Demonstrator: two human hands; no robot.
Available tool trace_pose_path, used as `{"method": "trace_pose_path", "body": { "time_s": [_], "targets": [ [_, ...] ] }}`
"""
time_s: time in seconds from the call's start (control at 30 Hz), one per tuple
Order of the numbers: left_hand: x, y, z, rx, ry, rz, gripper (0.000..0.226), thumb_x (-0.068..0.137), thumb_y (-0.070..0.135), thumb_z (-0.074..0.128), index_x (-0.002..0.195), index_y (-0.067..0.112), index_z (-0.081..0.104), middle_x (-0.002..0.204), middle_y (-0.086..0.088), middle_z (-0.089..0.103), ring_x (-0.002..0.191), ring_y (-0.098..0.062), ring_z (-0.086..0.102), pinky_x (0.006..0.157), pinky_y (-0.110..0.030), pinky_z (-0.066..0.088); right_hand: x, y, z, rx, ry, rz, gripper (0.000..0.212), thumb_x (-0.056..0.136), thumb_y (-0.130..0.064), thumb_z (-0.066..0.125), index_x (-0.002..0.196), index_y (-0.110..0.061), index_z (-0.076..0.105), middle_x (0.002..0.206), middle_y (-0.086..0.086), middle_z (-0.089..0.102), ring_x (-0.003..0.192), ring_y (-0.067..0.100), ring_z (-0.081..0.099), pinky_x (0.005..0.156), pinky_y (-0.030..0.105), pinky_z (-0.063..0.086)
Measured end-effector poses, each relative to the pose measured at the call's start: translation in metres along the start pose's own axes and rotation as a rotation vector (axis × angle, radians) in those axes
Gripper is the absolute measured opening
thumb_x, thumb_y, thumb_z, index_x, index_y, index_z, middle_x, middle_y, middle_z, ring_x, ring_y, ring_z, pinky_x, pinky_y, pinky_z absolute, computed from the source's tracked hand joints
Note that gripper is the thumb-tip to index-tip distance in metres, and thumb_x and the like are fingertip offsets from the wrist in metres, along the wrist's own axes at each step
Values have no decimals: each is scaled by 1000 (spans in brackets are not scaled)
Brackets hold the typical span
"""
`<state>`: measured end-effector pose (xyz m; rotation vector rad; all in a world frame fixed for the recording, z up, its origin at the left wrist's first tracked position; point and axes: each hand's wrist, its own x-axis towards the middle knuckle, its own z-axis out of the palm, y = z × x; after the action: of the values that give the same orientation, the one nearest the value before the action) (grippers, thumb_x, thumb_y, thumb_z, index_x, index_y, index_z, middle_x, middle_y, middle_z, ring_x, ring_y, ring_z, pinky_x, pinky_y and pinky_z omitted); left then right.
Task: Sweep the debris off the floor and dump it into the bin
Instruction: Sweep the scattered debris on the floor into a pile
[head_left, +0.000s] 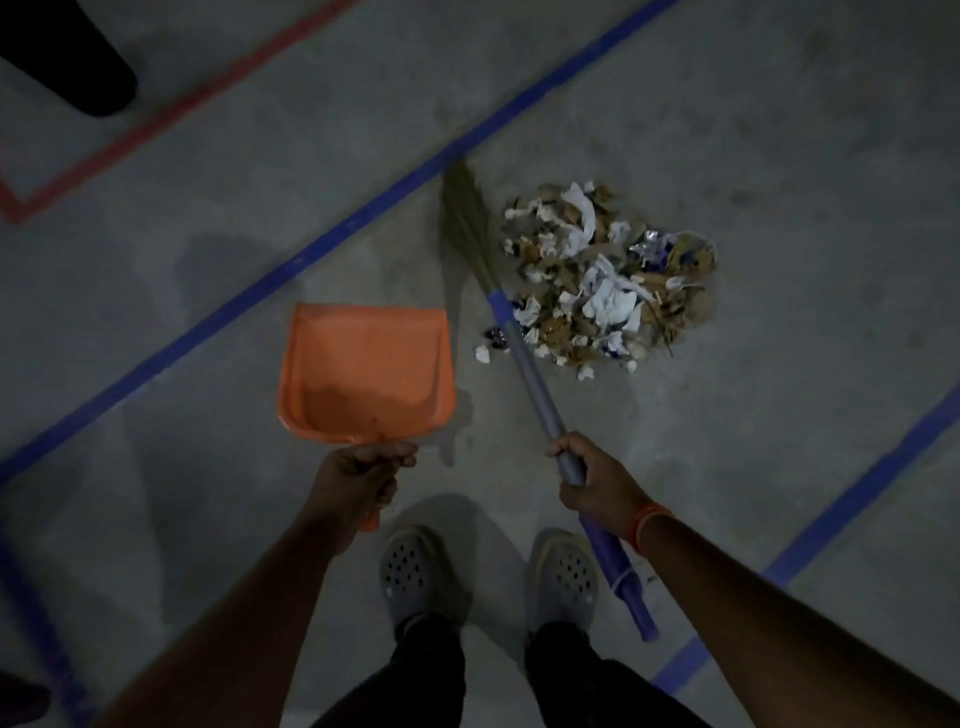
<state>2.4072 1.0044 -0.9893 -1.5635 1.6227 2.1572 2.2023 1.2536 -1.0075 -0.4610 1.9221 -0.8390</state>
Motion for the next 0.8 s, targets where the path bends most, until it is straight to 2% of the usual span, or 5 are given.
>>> {"method": "trace_pose_path", "body": {
  "time_s": [0.17,0.27,0.4,0.63,0.8],
  "targets": [
    [59,-12,7,-8,-39,84,23,97,-8,50,109,-5,70,85,-12,64,43,-9,39,39,-13,25,60,15,8,133,-88,47,44,84,-4,68,117,-29,54,105,13,57,61,28,63,52,33,55],
    [93,-26,2,41,-66,129,23,97,-9,49,109,-5,69,80,-4,69,42,-7,42,37,-14,28,98,28,20,77,-49,-39,20,87,-18,71,99,-22,56,89,5,64,58,20,67,53,38,59],
    [144,-47,-10,114,-96,192,26,97,-8,52,103,6,73,81,1,75,46,-8,46,48,-20,34,138,47,37,81,-38,-104,15,89,-8,66,92,-16,54,82,11,65,65,22,70,65,53,60],
    [219,-59,-27,259,-127,272,28,97,-5,53,101,12,75,92,-6,75,55,-14,51,49,-22,42,201,70,34,149,-133,-74,65,83,10,62,128,-36,50,123,9,47,95,37,69,66,48,61],
    [257,-62,-25,313,-165,218,26,96,-4,53,104,8,75,98,-12,75,57,-12,53,52,-26,39,230,80,29,111,7,-199,19,88,-5,67,104,-9,56,91,14,60,65,26,64,57,35,58]
  ]
}}
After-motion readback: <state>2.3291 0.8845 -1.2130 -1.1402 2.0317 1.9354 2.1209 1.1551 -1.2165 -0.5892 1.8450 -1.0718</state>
